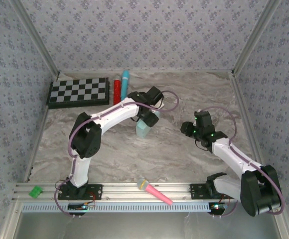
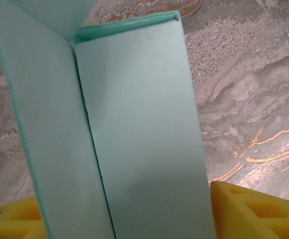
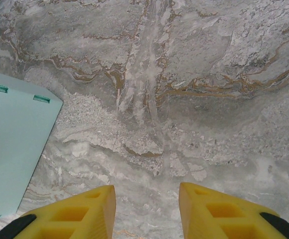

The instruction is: Fold the paper box

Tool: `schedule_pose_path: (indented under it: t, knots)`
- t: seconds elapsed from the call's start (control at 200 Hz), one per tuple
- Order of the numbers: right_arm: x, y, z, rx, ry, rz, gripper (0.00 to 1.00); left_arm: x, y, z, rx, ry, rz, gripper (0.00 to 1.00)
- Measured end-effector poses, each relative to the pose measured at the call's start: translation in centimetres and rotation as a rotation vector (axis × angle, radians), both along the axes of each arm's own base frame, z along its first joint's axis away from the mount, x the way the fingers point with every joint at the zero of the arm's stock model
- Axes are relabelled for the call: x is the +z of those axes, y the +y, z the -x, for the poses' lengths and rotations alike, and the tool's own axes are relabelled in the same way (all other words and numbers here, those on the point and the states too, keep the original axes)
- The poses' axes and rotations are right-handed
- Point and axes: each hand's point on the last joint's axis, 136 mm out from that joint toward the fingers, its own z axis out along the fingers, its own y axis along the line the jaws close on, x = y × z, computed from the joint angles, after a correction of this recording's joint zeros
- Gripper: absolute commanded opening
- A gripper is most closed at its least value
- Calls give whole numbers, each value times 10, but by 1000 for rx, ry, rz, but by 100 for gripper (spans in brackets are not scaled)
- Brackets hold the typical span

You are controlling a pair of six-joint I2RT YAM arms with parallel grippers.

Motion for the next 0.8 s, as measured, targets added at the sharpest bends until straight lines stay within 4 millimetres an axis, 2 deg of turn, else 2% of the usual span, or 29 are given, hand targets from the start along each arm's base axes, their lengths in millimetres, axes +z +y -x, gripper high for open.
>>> schedule_pose_path:
  t: [0.205,0.655,0.8]
  knots:
    - [-1,-1,0,-3,3,1,40,-13,-1,2,-120,-20,-28,62]
    - [-6,-4,3,-10,15,5,40,-6,3,-1,-329,-42,52,55]
    - [-6,-5,3,-12,13,4,40,-5,1,8,-419,-38,58,55]
